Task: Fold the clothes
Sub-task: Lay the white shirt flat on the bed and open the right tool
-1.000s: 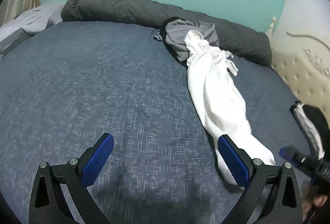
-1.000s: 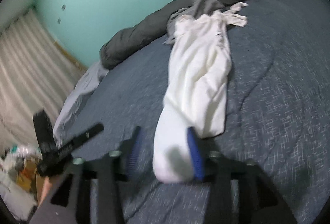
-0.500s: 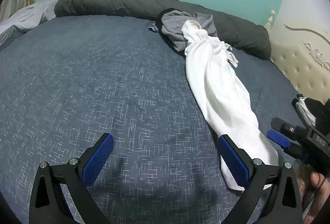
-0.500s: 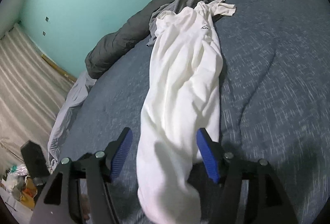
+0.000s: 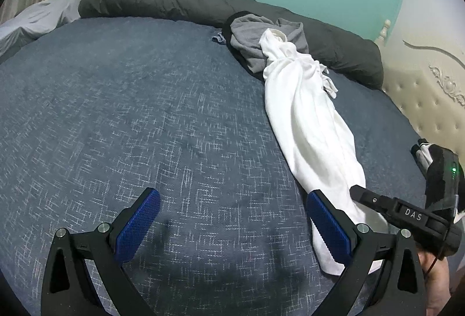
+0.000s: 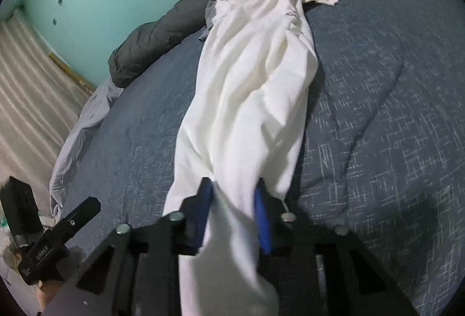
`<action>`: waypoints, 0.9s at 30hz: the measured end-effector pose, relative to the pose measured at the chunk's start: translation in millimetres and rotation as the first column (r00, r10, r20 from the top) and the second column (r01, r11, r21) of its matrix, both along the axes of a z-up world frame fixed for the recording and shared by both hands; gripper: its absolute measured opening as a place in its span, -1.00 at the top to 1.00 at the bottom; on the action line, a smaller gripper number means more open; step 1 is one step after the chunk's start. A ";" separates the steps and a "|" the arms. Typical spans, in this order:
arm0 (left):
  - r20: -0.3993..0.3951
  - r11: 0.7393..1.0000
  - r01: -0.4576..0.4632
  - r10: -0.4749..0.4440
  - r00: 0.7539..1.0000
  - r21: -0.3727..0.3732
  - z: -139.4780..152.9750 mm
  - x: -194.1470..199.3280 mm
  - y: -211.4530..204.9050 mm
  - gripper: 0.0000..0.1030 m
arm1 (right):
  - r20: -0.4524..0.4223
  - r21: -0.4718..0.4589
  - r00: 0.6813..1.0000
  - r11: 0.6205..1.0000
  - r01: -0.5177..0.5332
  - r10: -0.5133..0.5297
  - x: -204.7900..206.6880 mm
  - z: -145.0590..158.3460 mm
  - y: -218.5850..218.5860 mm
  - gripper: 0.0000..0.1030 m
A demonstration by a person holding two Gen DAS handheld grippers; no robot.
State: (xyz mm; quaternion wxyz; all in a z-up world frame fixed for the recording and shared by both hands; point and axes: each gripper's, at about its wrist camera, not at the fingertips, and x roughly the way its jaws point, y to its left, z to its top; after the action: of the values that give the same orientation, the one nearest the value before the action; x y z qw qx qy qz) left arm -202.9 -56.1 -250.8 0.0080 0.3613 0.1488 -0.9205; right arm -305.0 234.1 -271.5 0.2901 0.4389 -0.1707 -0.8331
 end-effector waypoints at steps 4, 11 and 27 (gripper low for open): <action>0.013 1.000 0.009 -0.008 1.000 -0.027 -0.8 -0.3 4.0 -0.99 | 0.013 -0.031 1.000 1.000 0.001 -0.001 4.2 1.1 6.5 0.79; 0.024 0.999 -0.037 0.038 0.999 -0.029 -0.7 -1.9 -3.2 -0.99 | -0.016 -0.033 0.996 0.996 -0.086 0.085 24.2 13.2 -1.5 0.93; 0.009 0.998 -0.013 0.014 1.000 -0.062 5.8 1.1 2.3 -0.99 | 0.020 -0.049 0.999 0.998 0.037 -0.036 18.1 15.4 23.6 0.26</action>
State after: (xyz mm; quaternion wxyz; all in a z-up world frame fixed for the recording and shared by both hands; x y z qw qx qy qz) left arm -201.8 -53.8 -245.1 0.0263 0.3641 0.1224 -0.9229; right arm -286.9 257.7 -256.1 0.2841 0.4363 -0.2019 -0.8296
